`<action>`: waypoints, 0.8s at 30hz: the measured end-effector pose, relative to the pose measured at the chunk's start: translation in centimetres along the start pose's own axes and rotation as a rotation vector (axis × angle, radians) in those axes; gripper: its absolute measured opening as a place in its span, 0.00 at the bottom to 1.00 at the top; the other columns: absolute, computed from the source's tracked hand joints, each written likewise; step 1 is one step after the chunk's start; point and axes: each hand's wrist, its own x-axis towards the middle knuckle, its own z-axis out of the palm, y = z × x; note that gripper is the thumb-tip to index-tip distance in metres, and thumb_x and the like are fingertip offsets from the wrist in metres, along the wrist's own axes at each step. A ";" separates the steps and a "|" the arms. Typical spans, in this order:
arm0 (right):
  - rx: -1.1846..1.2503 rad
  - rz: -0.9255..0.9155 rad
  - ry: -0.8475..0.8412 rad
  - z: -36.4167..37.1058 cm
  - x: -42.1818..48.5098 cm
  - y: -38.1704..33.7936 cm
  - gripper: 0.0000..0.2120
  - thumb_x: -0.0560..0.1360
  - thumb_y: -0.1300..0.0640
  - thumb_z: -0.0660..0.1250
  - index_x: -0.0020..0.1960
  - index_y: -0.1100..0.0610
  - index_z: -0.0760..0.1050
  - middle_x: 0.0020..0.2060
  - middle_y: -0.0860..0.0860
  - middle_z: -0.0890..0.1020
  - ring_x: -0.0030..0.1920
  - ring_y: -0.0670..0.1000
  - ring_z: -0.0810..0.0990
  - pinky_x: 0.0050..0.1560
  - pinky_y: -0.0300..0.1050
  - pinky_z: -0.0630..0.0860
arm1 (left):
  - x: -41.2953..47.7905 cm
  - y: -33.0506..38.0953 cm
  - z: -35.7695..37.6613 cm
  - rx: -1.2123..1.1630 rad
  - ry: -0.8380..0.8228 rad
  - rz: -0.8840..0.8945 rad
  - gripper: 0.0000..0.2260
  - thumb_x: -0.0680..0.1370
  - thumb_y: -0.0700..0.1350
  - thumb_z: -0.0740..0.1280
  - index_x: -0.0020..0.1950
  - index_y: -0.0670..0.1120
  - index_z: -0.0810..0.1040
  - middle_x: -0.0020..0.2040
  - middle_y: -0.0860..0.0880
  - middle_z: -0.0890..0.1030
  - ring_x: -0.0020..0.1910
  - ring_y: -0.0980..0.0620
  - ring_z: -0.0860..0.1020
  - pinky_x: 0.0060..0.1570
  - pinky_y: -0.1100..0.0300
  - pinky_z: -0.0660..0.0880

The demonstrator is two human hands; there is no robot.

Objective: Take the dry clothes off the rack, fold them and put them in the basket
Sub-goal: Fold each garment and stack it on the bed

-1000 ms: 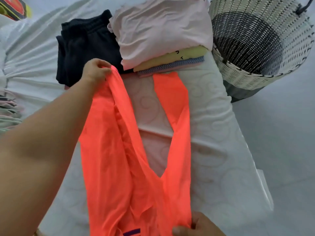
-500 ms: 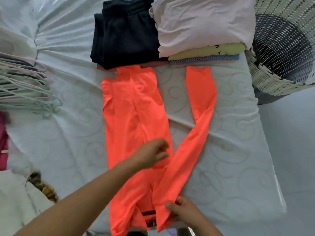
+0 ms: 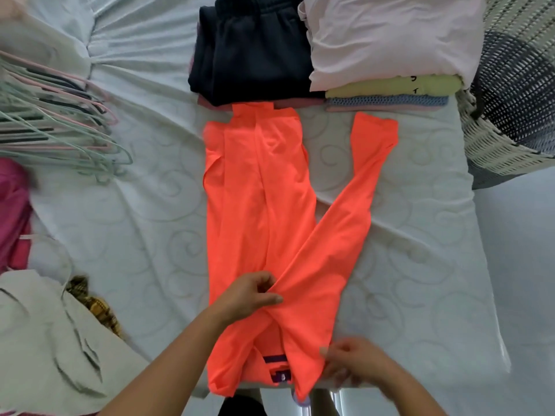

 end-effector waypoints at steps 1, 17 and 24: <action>-0.108 -0.048 0.184 -1.7 0.3 -0.7 0.14 0.77 0.55 0.64 0.33 0.55 0.74 0.28 0.49 0.79 0.26 0.43 0.76 0.26 0.34 0.66 | 0.0 -0.3 0.1 0.013 0.017 0.012 0.12 0.73 0.39 0.71 0.35 0.45 0.69 0.31 0.53 0.65 0.28 0.62 0.63 0.31 0.65 0.60; 1.059 -0.458 0.178 -15.6 6.8 -17.9 0.18 0.44 0.51 0.84 0.28 0.54 0.80 0.27 0.48 0.81 0.30 0.47 0.82 0.32 0.45 0.81 | -2.1 -3.6 0.0 -0.043 0.130 0.170 0.11 0.71 0.50 0.69 0.31 0.55 0.69 0.30 0.59 0.71 0.32 0.61 0.67 0.35 0.69 0.64; 0.725 -0.731 0.340 -14.6 5.8 -24.6 0.06 0.75 0.61 0.64 0.51 0.56 0.73 0.40 0.46 0.84 0.38 0.44 0.83 0.36 0.37 0.78 | -2.4 -4.6 0.1 -0.180 0.116 0.101 0.11 0.69 0.52 0.68 0.36 0.46 0.72 0.34 0.52 0.71 0.34 0.59 0.67 0.37 0.63 0.65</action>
